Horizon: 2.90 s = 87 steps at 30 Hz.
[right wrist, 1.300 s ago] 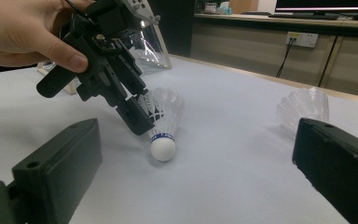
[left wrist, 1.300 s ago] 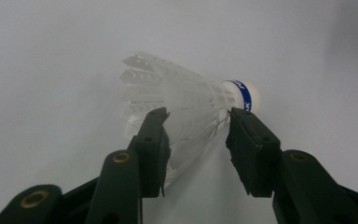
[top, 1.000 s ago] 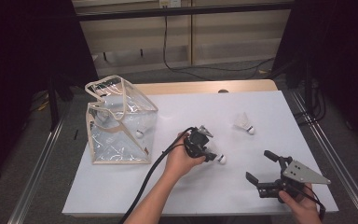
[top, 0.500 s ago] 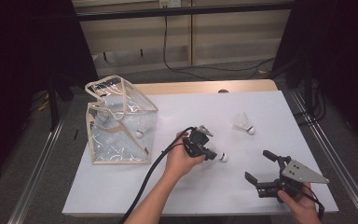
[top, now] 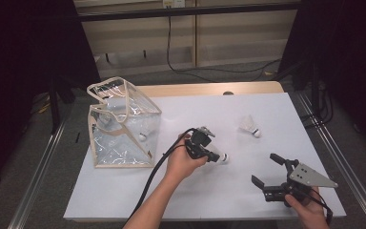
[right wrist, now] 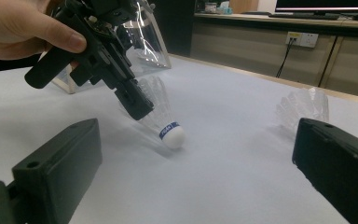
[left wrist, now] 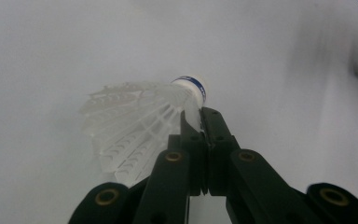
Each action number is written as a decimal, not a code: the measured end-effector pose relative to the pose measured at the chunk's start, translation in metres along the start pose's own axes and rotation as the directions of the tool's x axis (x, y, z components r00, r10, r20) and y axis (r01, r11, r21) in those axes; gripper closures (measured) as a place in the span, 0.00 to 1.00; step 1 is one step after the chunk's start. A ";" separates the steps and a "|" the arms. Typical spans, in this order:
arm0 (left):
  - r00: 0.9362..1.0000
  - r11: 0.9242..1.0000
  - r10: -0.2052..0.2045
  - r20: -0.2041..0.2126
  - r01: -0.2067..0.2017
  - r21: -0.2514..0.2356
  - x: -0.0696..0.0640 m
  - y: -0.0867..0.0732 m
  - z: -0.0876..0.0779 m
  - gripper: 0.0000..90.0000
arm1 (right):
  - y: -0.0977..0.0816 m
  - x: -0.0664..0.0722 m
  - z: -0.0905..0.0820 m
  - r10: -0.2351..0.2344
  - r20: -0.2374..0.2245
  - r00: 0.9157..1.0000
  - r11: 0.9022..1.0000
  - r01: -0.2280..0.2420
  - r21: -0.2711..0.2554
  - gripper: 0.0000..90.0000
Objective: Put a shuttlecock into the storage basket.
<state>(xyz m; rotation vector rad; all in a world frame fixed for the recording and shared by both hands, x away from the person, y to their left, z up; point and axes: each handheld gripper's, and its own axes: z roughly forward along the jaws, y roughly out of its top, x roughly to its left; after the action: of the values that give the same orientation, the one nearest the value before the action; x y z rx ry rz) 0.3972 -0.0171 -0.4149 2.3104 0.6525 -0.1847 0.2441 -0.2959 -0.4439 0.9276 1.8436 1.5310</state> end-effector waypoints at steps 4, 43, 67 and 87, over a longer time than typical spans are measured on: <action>1.000 1.000 0.004 -0.008 -0.003 0.011 -0.001 0.000 -0.005 0.99 | 0.000 0.000 0.000 -0.001 0.000 1.000 1.000 0.001 0.000 0.01; 0.999 0.997 -0.037 -0.017 0.038 0.068 -0.003 0.009 -0.046 0.99 | 0.001 0.000 0.001 0.001 -0.008 1.000 1.000 -0.001 -0.005 0.01; 0.998 0.994 -0.062 -0.033 0.065 0.086 0.002 0.017 -0.073 0.99 | 0.000 0.000 -0.001 0.002 0.001 1.000 1.000 -0.002 -0.006 0.01; 0.994 0.994 -0.081 -0.069 0.086 0.072 0.007 0.024 -0.098 0.99 | 0.000 0.000 -0.001 0.003 0.001 1.000 1.000 -0.003 -0.005 0.01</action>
<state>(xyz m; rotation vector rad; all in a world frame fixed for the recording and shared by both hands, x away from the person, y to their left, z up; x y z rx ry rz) 0.4105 0.0377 -0.3311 2.3708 0.7890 -0.1752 0.2432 -0.2968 -0.4434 0.9297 1.8377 1.5360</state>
